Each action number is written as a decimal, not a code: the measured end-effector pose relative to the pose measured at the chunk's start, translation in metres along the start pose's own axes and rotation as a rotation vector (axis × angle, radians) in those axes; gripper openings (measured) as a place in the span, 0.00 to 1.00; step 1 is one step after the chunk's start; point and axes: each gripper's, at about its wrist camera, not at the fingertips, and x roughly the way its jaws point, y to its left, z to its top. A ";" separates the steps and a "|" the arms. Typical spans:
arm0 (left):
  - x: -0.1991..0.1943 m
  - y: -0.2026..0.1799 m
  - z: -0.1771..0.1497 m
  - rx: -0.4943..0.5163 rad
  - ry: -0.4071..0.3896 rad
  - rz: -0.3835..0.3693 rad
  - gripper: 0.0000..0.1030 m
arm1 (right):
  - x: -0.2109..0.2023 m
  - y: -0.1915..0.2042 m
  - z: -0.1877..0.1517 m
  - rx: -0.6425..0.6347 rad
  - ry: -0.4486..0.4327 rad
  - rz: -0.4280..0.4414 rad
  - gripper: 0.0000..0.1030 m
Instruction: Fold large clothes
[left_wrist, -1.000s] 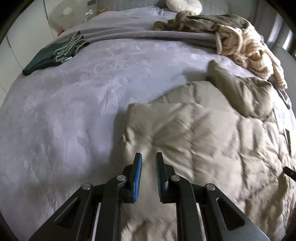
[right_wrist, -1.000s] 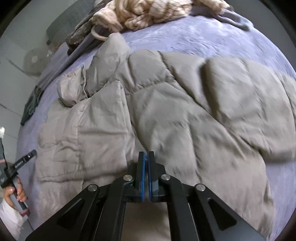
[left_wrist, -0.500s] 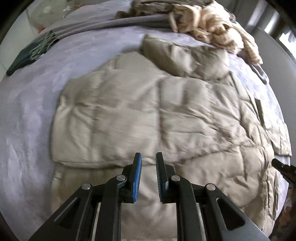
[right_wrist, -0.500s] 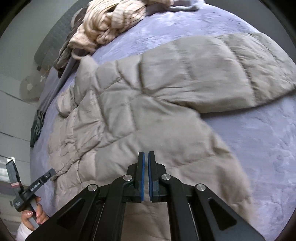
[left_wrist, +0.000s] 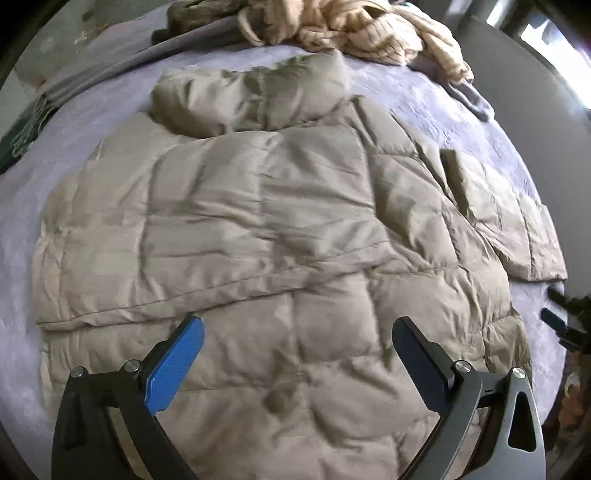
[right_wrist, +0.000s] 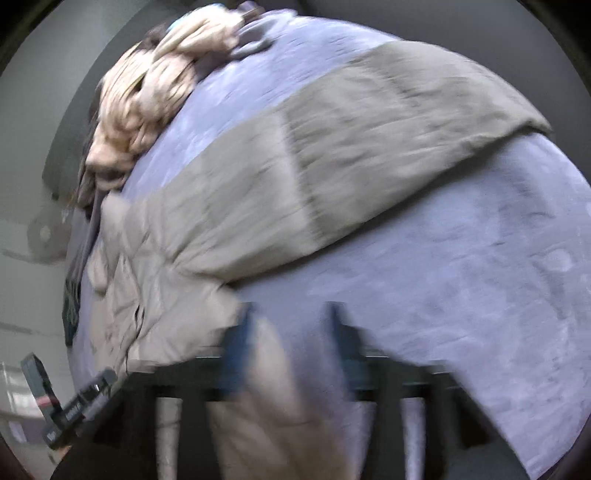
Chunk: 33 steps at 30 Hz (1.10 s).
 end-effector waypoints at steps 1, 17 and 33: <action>0.001 -0.007 0.000 0.011 0.001 0.008 0.99 | -0.005 -0.013 0.006 0.037 -0.022 0.018 0.77; -0.001 -0.066 0.018 0.060 -0.019 -0.013 0.99 | -0.001 -0.136 0.093 0.584 -0.215 0.342 0.78; -0.019 -0.011 0.036 -0.068 -0.114 0.056 0.99 | -0.012 -0.046 0.151 0.358 -0.228 0.430 0.04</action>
